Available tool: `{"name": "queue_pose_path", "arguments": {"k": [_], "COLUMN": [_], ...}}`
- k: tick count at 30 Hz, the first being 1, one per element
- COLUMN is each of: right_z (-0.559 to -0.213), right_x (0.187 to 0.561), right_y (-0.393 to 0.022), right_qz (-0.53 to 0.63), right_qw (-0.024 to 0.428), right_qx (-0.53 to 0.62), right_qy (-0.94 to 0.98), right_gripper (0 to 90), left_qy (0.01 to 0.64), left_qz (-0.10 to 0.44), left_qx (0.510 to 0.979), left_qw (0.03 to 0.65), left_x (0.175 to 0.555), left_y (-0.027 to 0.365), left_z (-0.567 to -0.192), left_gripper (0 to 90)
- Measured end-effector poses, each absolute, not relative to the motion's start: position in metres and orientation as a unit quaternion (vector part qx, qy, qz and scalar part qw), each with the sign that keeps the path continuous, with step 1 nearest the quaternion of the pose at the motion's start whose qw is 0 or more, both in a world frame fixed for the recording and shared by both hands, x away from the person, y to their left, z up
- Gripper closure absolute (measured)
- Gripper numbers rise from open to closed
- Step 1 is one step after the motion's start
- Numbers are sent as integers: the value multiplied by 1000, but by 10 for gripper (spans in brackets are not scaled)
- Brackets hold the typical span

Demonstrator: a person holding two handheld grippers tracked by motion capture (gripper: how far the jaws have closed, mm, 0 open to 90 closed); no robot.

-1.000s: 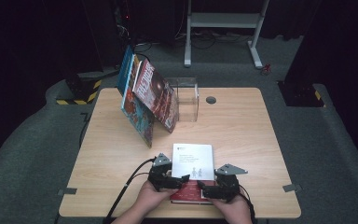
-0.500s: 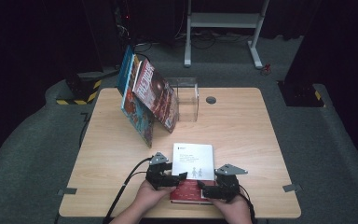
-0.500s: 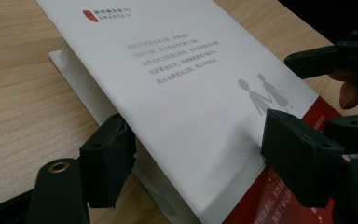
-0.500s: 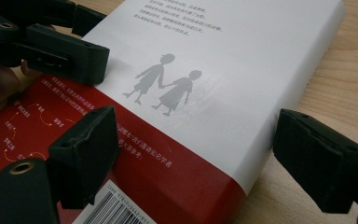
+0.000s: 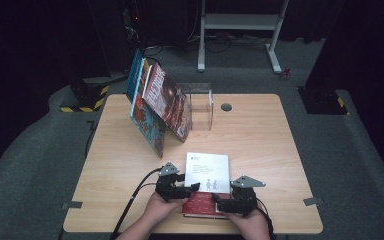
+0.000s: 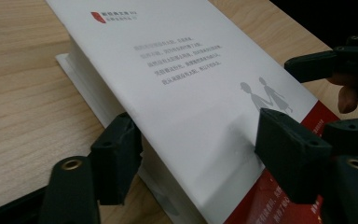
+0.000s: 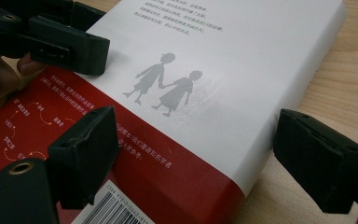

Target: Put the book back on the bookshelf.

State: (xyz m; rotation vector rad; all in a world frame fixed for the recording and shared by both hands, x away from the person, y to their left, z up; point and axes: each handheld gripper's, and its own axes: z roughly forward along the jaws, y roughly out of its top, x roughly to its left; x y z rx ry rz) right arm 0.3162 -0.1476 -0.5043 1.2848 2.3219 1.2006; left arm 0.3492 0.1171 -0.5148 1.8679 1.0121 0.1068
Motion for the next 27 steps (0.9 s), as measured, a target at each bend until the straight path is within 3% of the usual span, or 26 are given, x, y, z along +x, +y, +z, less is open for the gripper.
{"name": "queue_pose_path", "arguments": {"k": [15, 27], "right_z": [-502, -501], "right_x": [315, 314], "right_y": [-150, -151], "right_qz": [419, 424], "right_qw": [109, 118], "right_qx": [439, 431], "right_qy": [787, 788], "right_gripper": [150, 155], "left_qy": [390, 368], "left_qz": [92, 116], "left_qx": [758, 758], "left_qw": [515, 526], "left_x": [341, 337], "left_y": [120, 119], "left_z": [-507, -504], "left_gripper": [453, 470]}}
